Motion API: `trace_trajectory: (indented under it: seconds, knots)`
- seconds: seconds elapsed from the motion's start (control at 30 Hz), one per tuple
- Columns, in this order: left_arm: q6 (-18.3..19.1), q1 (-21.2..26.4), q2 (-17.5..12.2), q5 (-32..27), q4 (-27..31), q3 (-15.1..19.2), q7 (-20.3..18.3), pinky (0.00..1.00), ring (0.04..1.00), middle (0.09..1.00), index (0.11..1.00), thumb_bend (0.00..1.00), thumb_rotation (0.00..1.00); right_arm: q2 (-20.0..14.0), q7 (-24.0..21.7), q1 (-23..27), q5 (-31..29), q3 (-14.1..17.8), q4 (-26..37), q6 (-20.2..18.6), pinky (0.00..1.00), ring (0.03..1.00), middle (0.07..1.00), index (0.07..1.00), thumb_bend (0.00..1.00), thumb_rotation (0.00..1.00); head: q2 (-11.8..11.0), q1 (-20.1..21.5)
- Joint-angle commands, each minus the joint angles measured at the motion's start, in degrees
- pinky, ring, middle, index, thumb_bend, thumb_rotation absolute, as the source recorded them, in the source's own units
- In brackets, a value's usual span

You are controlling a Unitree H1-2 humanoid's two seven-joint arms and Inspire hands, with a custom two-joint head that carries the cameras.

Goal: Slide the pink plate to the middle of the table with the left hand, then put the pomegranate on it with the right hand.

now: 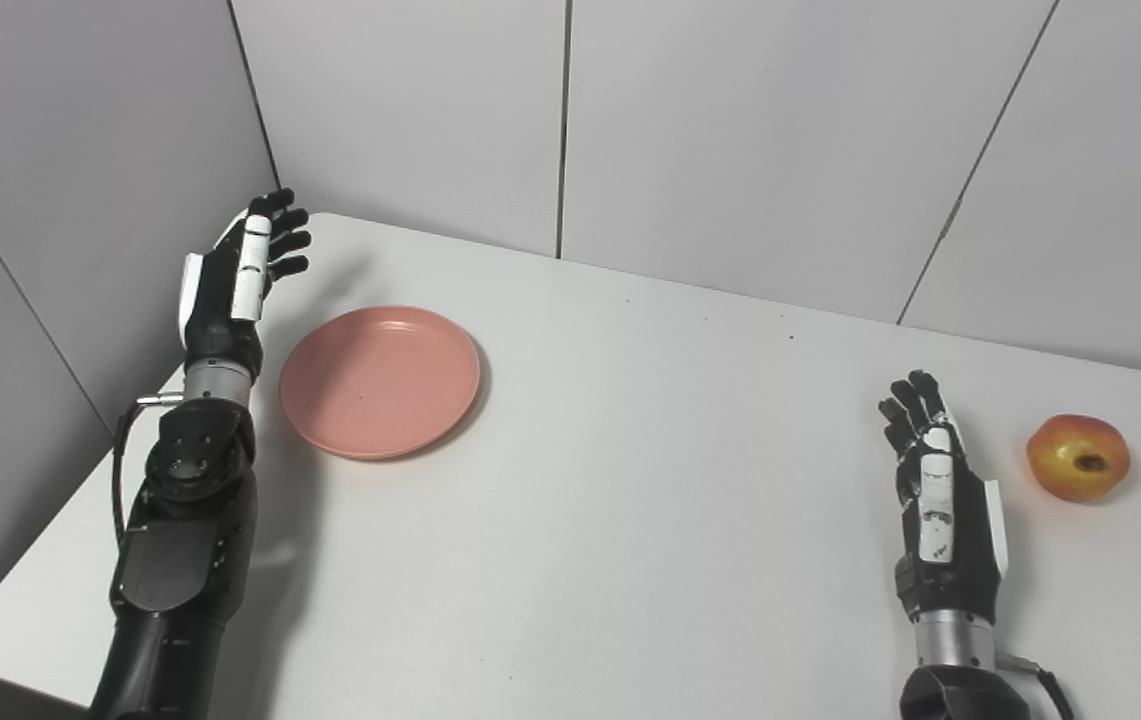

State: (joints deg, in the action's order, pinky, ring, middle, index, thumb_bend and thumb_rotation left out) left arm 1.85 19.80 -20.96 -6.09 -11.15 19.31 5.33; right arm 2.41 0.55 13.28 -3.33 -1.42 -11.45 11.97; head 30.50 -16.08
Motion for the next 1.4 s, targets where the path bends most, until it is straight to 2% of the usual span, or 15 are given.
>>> trace_trajectory:
  seconds: [0.0,0.23,0.43,0.6,0.8,0.9,1.0,1.13,1.37]
  knots:
    - [-1.8,1.1,-2.1,-0.2,0.4,0.5,-0.6,0.73,0.774,0.783,0.77,0.55,1.0,-1.2,-0.6,-2.1,0.2,0.7,-2.3,2.0,0.97,0.909,0.912,0.916,0.62,0.97,0.0,0.0]
    - [-2.9,1.3,-2.8,-1.0,-3.5,0.8,-2.0,0.72,0.76,0.769,0.764,0.52,1.0,-1.0,-0.5,-2.1,-0.1,0.9,-2.0,1.8,0.96,0.905,0.907,0.907,0.62,0.96,0.0,-0.2]
    - [-0.7,1.6,-2.5,-2.3,-5.6,1.2,-2.0,0.75,0.768,0.773,0.772,0.54,1.0,-1.1,-0.6,-2.2,0.1,0.8,-1.8,1.8,0.97,0.911,0.912,0.914,0.61,0.97,0.2,-0.3]
    - [-3.5,1.8,-2.6,-3.1,-9.1,0.7,-3.2,0.78,0.793,0.794,0.789,0.55,1.0,-1.2,-0.7,-2.1,0.1,0.8,-1.9,1.7,0.97,0.909,0.911,0.913,0.61,0.96,0.1,-0.2]
    - [-5.1,2.7,-2.2,-5.2,-12.9,0.6,-5.6,0.83,0.818,0.81,0.8,0.49,1.0,-1.0,-0.6,-2.1,0.0,0.9,-1.9,1.5,0.97,0.911,0.912,0.916,0.59,0.98,0.2,0.0]
    - [-6.4,3.4,-1.8,-5.6,-14.8,0.3,-6.0,0.83,0.82,0.811,0.797,0.53,1.0,-0.8,-0.4,-2.0,-0.1,1.0,-1.9,1.6,0.98,0.909,0.907,0.91,0.6,0.96,0.2,0.0]
    - [-6.5,3.8,-1.1,-6.5,-15.3,0.4,-6.2,0.82,0.815,0.807,0.792,0.53,1.0,-0.9,-0.5,-1.8,0.1,1.0,-2.3,1.6,0.98,0.911,0.911,0.915,0.61,0.96,0.1,0.0]
    - [-4.7,4.2,0.1,-10.5,-15.1,0.7,-8.4,0.83,0.826,0.82,0.809,0.52,1.0,-0.8,-0.3,-1.6,0.2,1.1,-2.7,2.1,0.96,0.904,0.906,0.911,0.6,0.96,0.1,0.2]
    - [-4.9,5.3,1.5,-16.2,-17.1,1.2,-11.9,0.8,0.806,0.803,0.792,0.51,1.0,-0.9,-0.4,-1.7,0.4,1.0,-2.3,1.4,0.96,0.909,0.914,0.919,0.62,0.96,0.3,0.1]
